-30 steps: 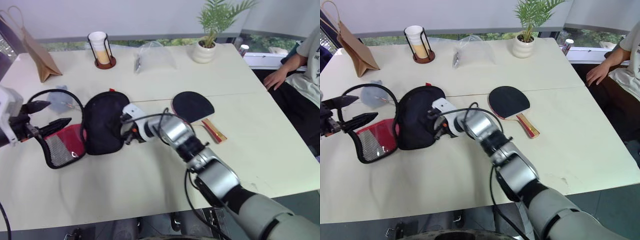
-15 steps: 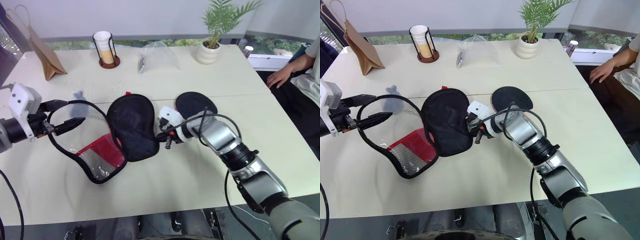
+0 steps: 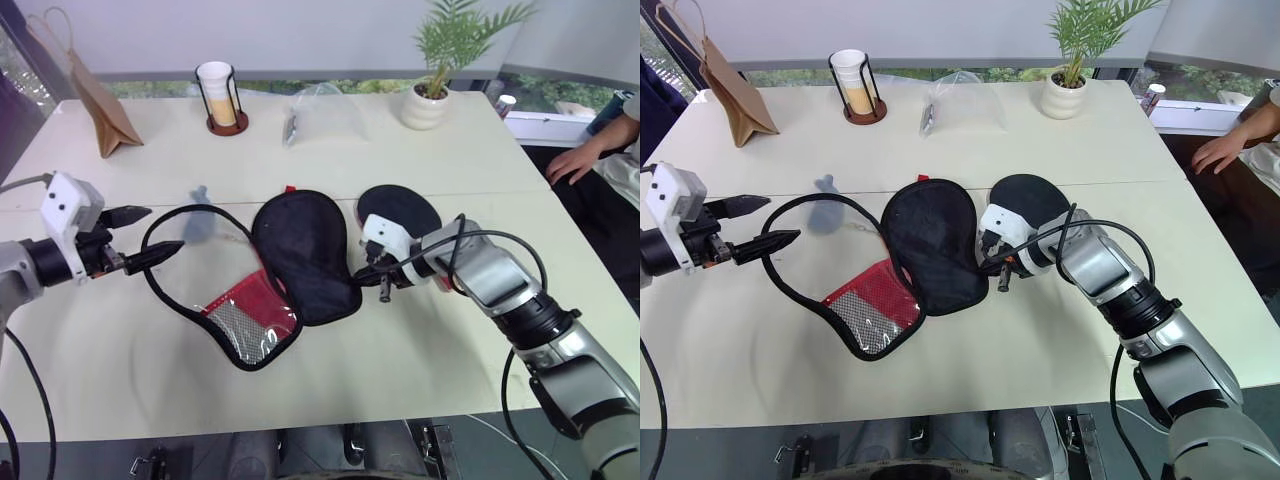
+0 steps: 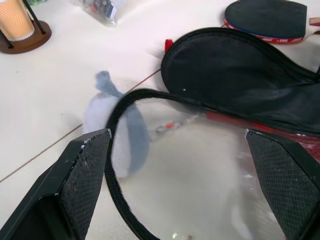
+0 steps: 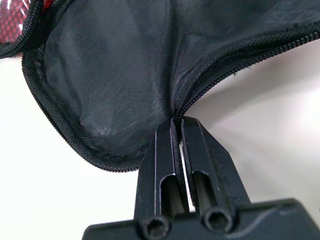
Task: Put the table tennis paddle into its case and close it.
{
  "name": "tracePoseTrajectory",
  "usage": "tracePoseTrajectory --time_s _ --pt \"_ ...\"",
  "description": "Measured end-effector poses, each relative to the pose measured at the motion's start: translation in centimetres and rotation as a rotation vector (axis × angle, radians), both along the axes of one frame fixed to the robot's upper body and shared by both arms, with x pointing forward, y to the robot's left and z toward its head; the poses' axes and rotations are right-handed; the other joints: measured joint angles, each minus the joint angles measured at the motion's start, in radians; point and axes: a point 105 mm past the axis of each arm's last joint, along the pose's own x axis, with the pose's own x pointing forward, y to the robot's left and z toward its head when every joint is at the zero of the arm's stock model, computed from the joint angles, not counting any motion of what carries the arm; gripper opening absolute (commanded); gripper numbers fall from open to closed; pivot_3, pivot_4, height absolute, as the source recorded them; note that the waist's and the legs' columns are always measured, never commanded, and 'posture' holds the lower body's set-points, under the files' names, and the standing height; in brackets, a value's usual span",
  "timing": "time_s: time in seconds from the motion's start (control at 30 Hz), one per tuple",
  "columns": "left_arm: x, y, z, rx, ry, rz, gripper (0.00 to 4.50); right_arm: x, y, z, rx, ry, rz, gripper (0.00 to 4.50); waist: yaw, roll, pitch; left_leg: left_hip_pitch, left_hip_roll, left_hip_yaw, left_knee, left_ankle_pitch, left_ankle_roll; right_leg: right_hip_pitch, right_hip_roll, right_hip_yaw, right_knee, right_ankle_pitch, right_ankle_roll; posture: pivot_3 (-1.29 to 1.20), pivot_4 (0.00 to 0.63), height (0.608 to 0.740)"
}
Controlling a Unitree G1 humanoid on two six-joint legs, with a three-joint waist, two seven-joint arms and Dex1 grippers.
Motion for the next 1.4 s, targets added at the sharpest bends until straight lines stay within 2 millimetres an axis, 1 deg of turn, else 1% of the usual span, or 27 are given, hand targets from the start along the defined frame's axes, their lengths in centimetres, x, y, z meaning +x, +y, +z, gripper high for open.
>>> tracePoseTrajectory --time_s 0.17,0.33,0.43,0.47,0.5,0.53,0.57,0.6,0.67,0.7,0.77,0.83,0.9,0.93,1.0,1.03,1.1,1.17,1.23,1.27,1.4 --pt "0.1 -0.5 -0.6 0.001 0.021 -0.019 4.48 0.1 -0.1 0.0 0.003 0.005 0.002 0.06 0.0 0.0 0.0 0.0 0.0 0.0 0.0 0.0 0.0 0.0 0.0 0.0 0.0 0.0 0.0 0.0 0.15 0.74" --pt "0.1 -0.5 -0.7 0.001 0.024 -0.022 4.48 0.2 -0.5 0.1 -0.002 0.005 -0.006 0.06 0.001 0.0 0.0 0.0 0.0 0.0 0.001 0.0 0.0 0.0 0.0 0.0 0.0 0.0 0.0 0.0 0.15 0.74" --pt "0.1 -0.6 -0.7 0.001 0.024 -0.024 4.48 0.7 -1.4 0.3 -0.009 0.001 -0.041 0.85 0.001 0.0 0.0 0.0 0.0 0.0 0.001 0.0 0.0 0.0 0.0 0.0 0.0 0.0 0.0 0.0 0.15 0.74" --pt "0.1 -0.6 -0.7 0.001 0.024 -0.024 4.48 0.8 -1.6 0.4 -0.012 -0.002 -0.05 1.32 0.001 0.0 0.0 0.0 0.0 0.0 0.001 0.0 0.0 0.0 0.0 0.0 0.0 0.0 0.0 0.0 0.15 0.74" --pt "0.1 -0.6 -0.6 -0.001 0.021 -0.026 4.48 1.0 -2.0 0.5 -0.014 -0.003 -0.066 1.88 0.0 0.0 0.0 0.0 0.0 0.0 0.001 0.0 0.0 0.0 0.0 0.0 0.0 0.0 0.0 0.0 0.15 0.74" --pt "0.2 -0.7 -0.5 -0.001 0.019 -0.026 4.48 1.1 -2.2 0.5 -0.017 -0.005 -0.077 2.26 0.0 0.0 0.0 0.0 0.0 0.0 0.0 0.0 0.0 0.0 0.0 0.0 0.0 0.0 0.0 0.0 0.15 0.74" --pt "0.2 -0.7 -0.5 -0.001 0.017 -0.027 4.48 1.2 -2.4 0.6 -0.016 -0.005 -0.087 2.93 0.0 0.0 0.0 0.0 0.0 0.0 0.0 0.0 0.0 0.0 0.0 0.0 0.0 0.0 0.0 0.0 0.15 0.74" --pt "0.2 -0.7 -0.5 -0.002 0.017 -0.027 4.48 1.3 -2.4 0.6 -0.015 -0.006 -0.091 3.25 0.0 0.0 0.0 0.0 0.0 0.0 0.0 0.0 0.0 0.0 0.001 0.0 0.0 0.0 0.0 0.0 0.15 0.74" --pt "0.3 -1.0 -0.6 -0.012 0.015 -0.036 4.48 1.4 -2.8 1.0 -0.001 -0.001 -0.118 4.25 0.0 0.001 0.0 0.0 0.0 0.0 0.0 0.0 0.0 0.0 0.001 0.0 0.0 0.0 0.0 0.0 0.15 0.74" --pt "0.4 -1.2 -0.8 -0.011 0.021 -0.043 4.48 1.5 -2.9 1.4 0.005 -0.005 -0.124 4.46 0.0 0.001 0.0 0.0 0.0 0.0 0.0 0.0 0.0 0.0 0.001 0.0 0.0 0.0 0.0 0.0 0.15 0.74" --pt "0.5 -1.5 -1.0 -0.014 0.028 -0.053 4.48 1.8 -3.1 2.7 0.033 -0.021 -0.146 4.46 0.0 0.001 0.0 0.0 0.0 0.0 0.0 0.0 0.0 0.0 0.001 0.0 0.0 0.0 0.0 0.0 0.15 0.74" --pt "0.5 -1.7 -1.0 -0.016 0.027 -0.057 4.48 2.5 -3.5 4.3 0.075 -0.045 -0.205 4.46 -0.001 0.001 0.001 0.0 0.0 0.0 0.0 0.0 0.0 0.0 0.001 0.0 0.001 0.0 0.0 0.0 0.15 0.74" --pt "0.6 -1.7 -0.8 -0.018 0.018 -0.06 4.48 3.2 -4.8 6.1 0.12 -0.075 -0.29 4.46 0.0 0.001 0.0 0.0 0.0 0.0 0.0 0.0 0.0 0.0 0.001 0.0 0.0 0.0 0.0 0.0 0.15 0.74" --pt "0.6 -1.8 -0.8 -0.018 0.016 -0.061 4.48 3.4 -5.6 6.7 0.126 -0.086 -0.334 4.46 0.001 0.001 0.0 0.0 0.0 0.0 0.0 0.0 0.0 0.0 0.001 0.0 0.0 0.0 0.0 0.0 0.15 0.74" --pt "0.6 -1.8 -0.8 -0.018 0.01 -0.062 4.48 3.6 -7.3 7.3 0.123 -0.101 -0.413 4.46 0.003 0.001 0.0 0.0 0.0 0.0 0.0 0.0 0.0 0.0 0.001 0.0 0.0 0.0 0.0 0.0 0.15 0.74" --pt "0.7 -1.8 -0.9 -0.018 0.008 -0.063 4.48 3.6 -8.3 7.2 0.118 -0.102 -0.465 4.46 0.004 0.001 0.0 0.0 0.0 0.0 0.0 0.0 0.0 0.0 0.001 0.0 0.0 0.0 0.0 0.0 0.15 0.74" --pt "0.8 -1.9 -1.0 -0.018 0.012 -0.065 4.48 3.4 -10.0 6.4 0.094 -0.086 -0.547 4.46 0.003 0.001 0.0 0.0 0.0 0.001 0.0 0.0 0.0 0.0 0.0 0.0 -0.001 0.0 0.0 0.0 0.15 0.74" --pt "1.0 -2.1 -1.2 -0.015 0.016 -0.074 4.48 2.8 -11.4 4.6 0.068 -0.044 -0.612 4.46 0.001 0.0 0.0 0.0 0.0 0.001 0.0 0.0 0.0 0.0 0.0 0.0 0.0 0.0 0.0 0.0 0.15 0.74" --pt "1.1 -2.3 -1.1 -0.018 0.01 -0.086 4.48 2.1 -12.2 2.8 0.044 0.006 -0.657 4.46 0.0 0.0 0.0 0.0 0.0 0.001 0.0 0.0 0.0 0.0 0.001 0.001 0.0 0.0 0.0 0.0 0.15 0.74" --pt "1.2 -2.4 -1.1 -0.018 0.008 -0.09 4.48 1.9 -12.5 2.2 0.038 0.025 -0.674 4.46 -0.003 0.001 0.001 0.0 0.0 0.001 0.0 0.0 0.0 0.0 0.001 0.001 0.0 0.0 0.001 0.0 0.15 0.74" --pt "1.5 -2.6 -1.1 -0.012 0.006 -0.102 4.48 1.4 -12.5 1.5 0.031 0.041 -0.716 4.46 -0.004 0.001 0.001 0.0 0.001 0.0 0.0 0.0 0.0 0.0 0.003 0.001 0.001 0.0 0.001 0.0 0.15 0.74"
